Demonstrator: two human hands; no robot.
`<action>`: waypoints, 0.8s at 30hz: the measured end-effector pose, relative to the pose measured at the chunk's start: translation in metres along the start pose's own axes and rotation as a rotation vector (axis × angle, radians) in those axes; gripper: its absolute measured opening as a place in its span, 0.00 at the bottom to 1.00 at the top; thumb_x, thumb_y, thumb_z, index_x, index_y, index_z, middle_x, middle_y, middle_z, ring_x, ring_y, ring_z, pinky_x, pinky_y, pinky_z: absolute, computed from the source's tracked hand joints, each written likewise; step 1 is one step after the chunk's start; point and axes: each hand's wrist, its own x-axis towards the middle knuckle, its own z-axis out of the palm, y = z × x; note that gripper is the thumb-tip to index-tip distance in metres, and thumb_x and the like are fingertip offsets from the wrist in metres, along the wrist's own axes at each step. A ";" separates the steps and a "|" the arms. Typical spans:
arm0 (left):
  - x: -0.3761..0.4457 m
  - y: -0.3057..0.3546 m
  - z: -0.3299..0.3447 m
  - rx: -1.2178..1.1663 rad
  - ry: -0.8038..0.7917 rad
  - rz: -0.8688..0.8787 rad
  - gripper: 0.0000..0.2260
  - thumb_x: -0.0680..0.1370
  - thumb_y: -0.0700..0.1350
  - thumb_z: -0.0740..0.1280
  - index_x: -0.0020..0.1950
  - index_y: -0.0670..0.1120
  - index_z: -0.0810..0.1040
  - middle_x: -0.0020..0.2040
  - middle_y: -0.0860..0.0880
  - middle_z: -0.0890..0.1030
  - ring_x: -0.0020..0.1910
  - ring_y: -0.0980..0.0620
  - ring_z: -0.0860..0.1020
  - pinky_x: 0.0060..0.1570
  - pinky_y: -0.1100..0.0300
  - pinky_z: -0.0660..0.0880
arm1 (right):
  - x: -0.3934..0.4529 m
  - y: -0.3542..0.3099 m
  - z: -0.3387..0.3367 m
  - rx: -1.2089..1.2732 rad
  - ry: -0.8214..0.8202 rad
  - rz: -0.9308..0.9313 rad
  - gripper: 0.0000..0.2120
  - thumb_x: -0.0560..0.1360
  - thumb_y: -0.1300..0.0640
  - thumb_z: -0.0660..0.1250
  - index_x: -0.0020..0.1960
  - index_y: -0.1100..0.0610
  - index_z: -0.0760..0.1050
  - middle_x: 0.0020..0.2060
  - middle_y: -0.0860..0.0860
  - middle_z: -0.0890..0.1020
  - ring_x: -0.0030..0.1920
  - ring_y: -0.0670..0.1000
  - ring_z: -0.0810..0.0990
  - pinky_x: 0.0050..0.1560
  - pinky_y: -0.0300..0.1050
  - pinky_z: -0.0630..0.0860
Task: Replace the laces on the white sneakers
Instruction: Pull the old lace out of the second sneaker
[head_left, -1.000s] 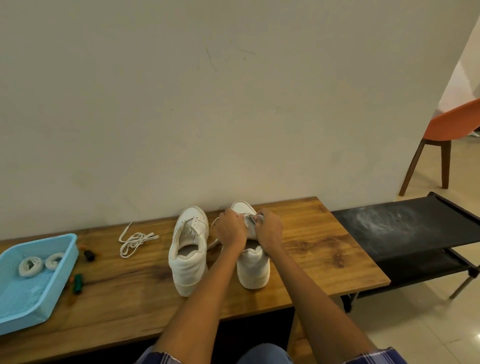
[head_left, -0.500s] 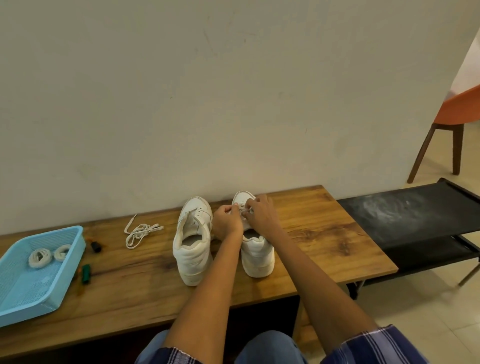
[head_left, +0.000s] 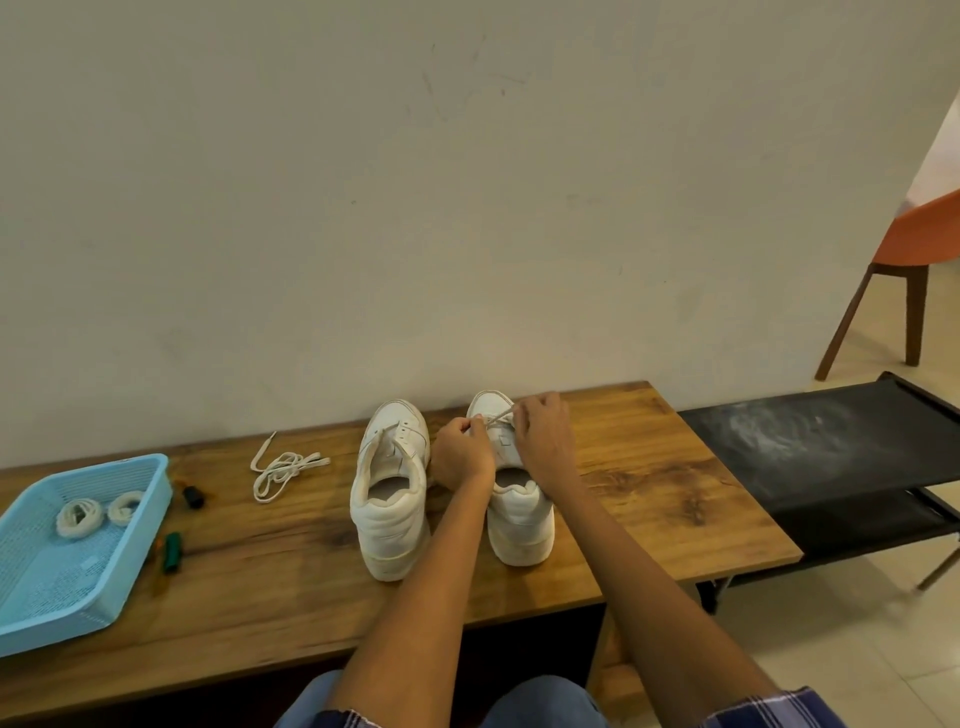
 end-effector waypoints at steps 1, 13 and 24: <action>0.000 0.000 0.000 0.002 -0.001 0.001 0.11 0.78 0.49 0.63 0.52 0.46 0.82 0.49 0.48 0.83 0.47 0.48 0.78 0.40 0.60 0.68 | -0.001 0.000 -0.001 -0.045 0.067 0.025 0.13 0.81 0.56 0.55 0.55 0.61 0.75 0.53 0.58 0.75 0.53 0.55 0.71 0.48 0.41 0.66; -0.001 -0.001 0.001 0.040 0.005 0.057 0.12 0.79 0.49 0.62 0.51 0.45 0.82 0.49 0.47 0.83 0.48 0.47 0.79 0.39 0.60 0.67 | 0.003 0.000 0.001 -0.103 0.043 -0.058 0.14 0.78 0.56 0.58 0.49 0.62 0.79 0.50 0.58 0.77 0.54 0.57 0.73 0.52 0.45 0.67; -0.001 -0.001 0.001 0.029 0.001 0.047 0.12 0.79 0.50 0.62 0.52 0.46 0.82 0.49 0.48 0.83 0.48 0.49 0.78 0.40 0.59 0.67 | 0.003 -0.003 0.001 -0.260 -0.304 -0.117 0.17 0.80 0.47 0.56 0.61 0.55 0.75 0.65 0.58 0.68 0.69 0.59 0.60 0.63 0.52 0.64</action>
